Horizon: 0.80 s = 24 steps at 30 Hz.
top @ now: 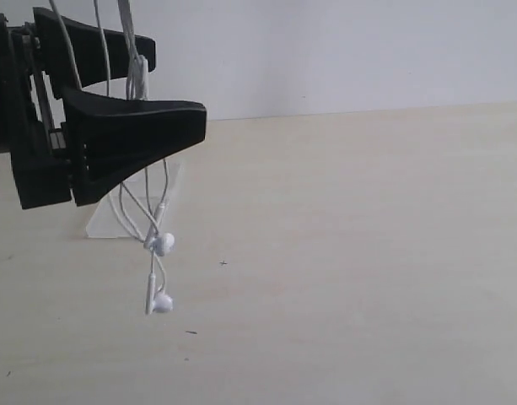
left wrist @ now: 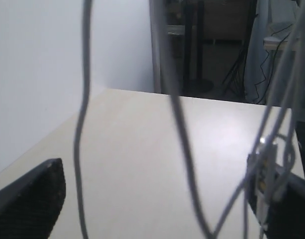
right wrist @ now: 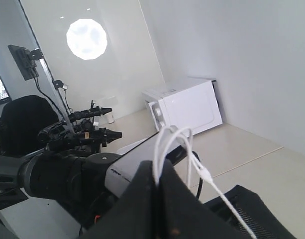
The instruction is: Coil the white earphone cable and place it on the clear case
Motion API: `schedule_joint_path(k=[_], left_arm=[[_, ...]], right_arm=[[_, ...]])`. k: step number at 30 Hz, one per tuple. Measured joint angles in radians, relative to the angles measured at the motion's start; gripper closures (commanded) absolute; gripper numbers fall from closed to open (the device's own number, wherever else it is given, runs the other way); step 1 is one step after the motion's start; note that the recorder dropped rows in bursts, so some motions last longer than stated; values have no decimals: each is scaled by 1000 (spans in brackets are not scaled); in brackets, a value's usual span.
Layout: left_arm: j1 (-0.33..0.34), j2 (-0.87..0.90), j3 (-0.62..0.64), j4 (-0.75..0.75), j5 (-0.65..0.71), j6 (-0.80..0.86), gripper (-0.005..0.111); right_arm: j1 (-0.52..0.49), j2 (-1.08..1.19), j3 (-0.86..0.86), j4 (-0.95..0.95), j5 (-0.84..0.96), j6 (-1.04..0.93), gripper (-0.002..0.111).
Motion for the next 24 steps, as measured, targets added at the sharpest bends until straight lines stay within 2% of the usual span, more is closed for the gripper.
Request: schedule_joint_path(k=[6,20,22,24], left_arm=[[0,18,0,0,79,0,14],[0,40,0,0,90,4,14],[0,40,0,0,90,6,20],[0,40,0,0,90,6,33]], right_arm=[[0,0,0,65,-6,-39,108],[0,26,0,93,-26,-51,108],[0,30,0,93,-29,-51,108],[0,31,0,93,-29,-52,108]])
